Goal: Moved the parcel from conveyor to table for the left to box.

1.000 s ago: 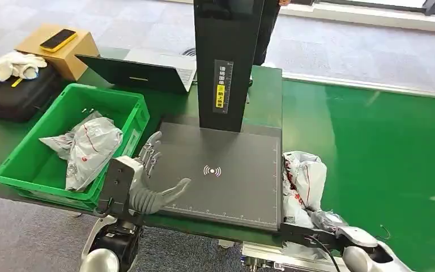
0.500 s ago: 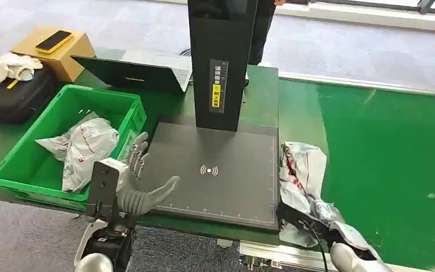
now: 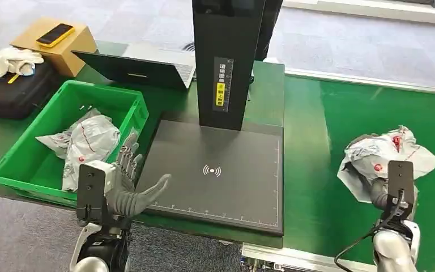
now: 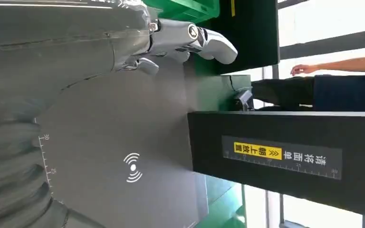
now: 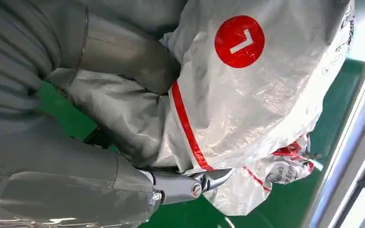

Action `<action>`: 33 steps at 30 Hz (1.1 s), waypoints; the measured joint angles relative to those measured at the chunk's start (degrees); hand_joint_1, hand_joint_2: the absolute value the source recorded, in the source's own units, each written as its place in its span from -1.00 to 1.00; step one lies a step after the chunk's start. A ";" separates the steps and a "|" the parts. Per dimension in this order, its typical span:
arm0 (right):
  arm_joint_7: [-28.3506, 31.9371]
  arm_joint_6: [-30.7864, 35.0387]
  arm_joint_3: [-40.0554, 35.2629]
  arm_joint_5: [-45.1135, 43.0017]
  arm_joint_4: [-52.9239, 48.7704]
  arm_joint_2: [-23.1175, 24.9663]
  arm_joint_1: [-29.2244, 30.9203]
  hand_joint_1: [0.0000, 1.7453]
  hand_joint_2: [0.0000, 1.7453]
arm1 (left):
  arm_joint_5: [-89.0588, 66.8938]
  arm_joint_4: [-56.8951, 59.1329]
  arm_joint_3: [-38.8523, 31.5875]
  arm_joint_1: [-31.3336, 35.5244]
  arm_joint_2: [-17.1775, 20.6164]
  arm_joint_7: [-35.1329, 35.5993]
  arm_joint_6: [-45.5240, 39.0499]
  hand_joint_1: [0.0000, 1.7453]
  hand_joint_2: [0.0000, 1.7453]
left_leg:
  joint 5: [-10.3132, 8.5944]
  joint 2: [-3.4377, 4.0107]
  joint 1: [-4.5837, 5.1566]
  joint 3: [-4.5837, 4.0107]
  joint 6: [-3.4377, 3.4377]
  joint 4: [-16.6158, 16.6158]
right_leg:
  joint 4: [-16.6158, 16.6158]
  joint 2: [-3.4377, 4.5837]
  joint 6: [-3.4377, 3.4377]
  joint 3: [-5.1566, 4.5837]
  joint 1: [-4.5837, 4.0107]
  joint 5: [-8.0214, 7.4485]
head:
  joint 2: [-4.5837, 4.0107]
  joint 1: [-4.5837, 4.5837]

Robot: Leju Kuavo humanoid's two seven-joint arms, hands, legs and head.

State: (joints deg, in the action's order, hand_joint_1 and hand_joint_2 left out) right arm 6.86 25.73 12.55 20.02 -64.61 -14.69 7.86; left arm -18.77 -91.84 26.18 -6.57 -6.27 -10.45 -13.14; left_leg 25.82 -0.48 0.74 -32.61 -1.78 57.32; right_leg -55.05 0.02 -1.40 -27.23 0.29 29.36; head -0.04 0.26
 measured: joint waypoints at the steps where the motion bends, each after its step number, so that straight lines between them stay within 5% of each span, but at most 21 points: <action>1: 0.04 -0.02 0.68 0.00 -0.17 0.24 -0.14 1.00 1.00 | 0.00 0.00 0.00 0.00 0.00 0.00 -0.02 -1.00 1.00 | 0.00 0.00 0.00 0.00 0.00 0.00 | 0.00 0.00 0.00 -0.01 0.00 0.00 | 0.00 0.02; 15: 0.68 0.57 4.65 -0.61 -1.29 1.84 -0.93 1.00 1.00 | 0.00 0.00 0.00 0.04 0.00 -0.02 -0.04 -1.00 1.00 | 0.00 0.01 0.00 0.00 0.00 0.00 | -0.01 0.00 0.01 -0.03 0.01 0.01 | 0.00 0.00; 27: 9.32 2.27 16.81 -11.81 -7.19 1.99 -3.43 1.00 1.00 | -0.46 0.00 0.00 -0.13 -0.72 -0.20 -0.96 -1.00 1.00 | 0.02 -0.01 0.08 -0.10 -0.02 -0.03 | -0.04 -0.01 -0.02 -0.05 0.05 0.03 | 0.00 0.02; 33: 12.13 -5.79 5.93 -7.34 -16.96 7.00 -2.13 1.00 1.00 | -1.55 0.24 0.11 0.80 -1.71 -0.92 1.18 -1.00 1.00 | -0.01 0.33 0.06 0.05 0.08 -0.05 | -0.24 0.32 0.04 -0.12 0.01 0.04 | 0.02 0.04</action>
State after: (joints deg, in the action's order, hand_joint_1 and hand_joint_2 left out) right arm 18.99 19.93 18.48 12.68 -81.57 -7.69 5.73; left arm -20.33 -91.60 26.29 -5.77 -7.98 -11.37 -11.95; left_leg 25.81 -0.15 0.80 -32.56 -1.70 57.27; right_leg -55.29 0.34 -1.36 -27.35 0.30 29.40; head -0.02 0.31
